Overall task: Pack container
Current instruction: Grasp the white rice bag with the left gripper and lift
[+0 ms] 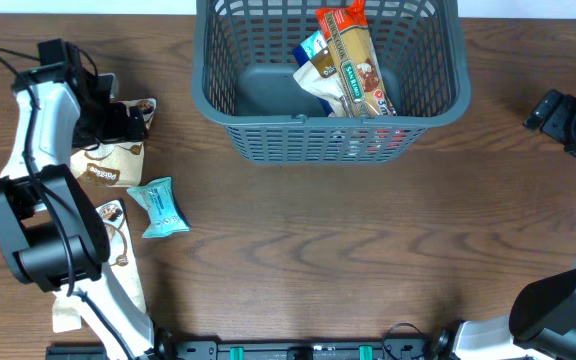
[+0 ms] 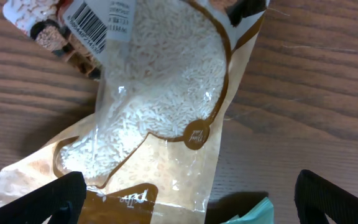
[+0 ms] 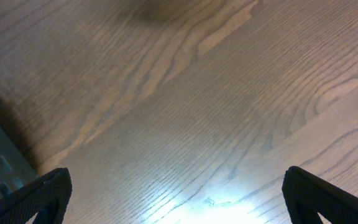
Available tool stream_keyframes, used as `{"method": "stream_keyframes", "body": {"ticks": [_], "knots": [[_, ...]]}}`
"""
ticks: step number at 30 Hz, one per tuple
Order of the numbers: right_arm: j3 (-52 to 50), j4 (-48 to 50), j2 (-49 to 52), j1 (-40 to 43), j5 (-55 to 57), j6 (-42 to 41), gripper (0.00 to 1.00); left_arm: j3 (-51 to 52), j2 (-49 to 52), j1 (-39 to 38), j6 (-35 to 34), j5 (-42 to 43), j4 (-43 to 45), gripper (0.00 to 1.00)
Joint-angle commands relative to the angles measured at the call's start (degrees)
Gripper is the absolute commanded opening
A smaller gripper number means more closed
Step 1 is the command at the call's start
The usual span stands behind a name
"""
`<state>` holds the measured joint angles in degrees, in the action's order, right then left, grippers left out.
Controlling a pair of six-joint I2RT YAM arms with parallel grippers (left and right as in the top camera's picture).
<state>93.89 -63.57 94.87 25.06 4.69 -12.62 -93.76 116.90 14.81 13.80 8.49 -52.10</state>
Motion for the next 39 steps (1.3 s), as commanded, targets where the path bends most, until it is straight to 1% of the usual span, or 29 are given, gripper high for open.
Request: {"method": "stream_keyframes", "body": {"ticks": [1, 4, 11, 21, 29, 31, 35, 39], "knots": [[0.0, -0.1, -0.2, 0.0, 0.2, -0.6, 0.99, -0.7, -0.1, 0.0, 1.0, -4.9, 0.2, 0.99], [0.0, -0.1, -0.2, 0.0, 0.2, -0.6, 0.99, -0.7, -0.1, 0.0, 1.0, -7.8, 0.7, 0.99], [0.0, -0.1, -0.2, 0.0, 0.2, -0.6, 0.99, -0.7, 0.3, 0.0, 1.2, -7.8, 2.4, 0.99], [0.0, -0.1, -0.2, 0.0, 0.2, -0.6, 0.99, -0.7, 5.0, 0.0, 1.2, -7.7, 2.3, 0.99], [0.0, -0.1, -0.2, 0.0, 0.2, -0.6, 0.99, -0.7, 5.9, -0.1, 1.2, -7.6, 3.6, 0.99], [0.0, -0.1, -0.2, 0.0, 0.2, -0.6, 0.99, -0.7, 6.3, -0.1, 1.2, -7.4, 3.6, 0.99], [0.0, -0.1, -0.2, 0.0, 0.2, -0.6, 0.99, -0.7, 7.2, -0.2, 1.1, -4.3, 3.1, 0.99], [0.0, -0.1, -0.2, 0.0, 0.2, -0.6, 0.99, -0.7, 7.5, -0.6, 1.0, -4.2, 3.3, 0.99]]}}
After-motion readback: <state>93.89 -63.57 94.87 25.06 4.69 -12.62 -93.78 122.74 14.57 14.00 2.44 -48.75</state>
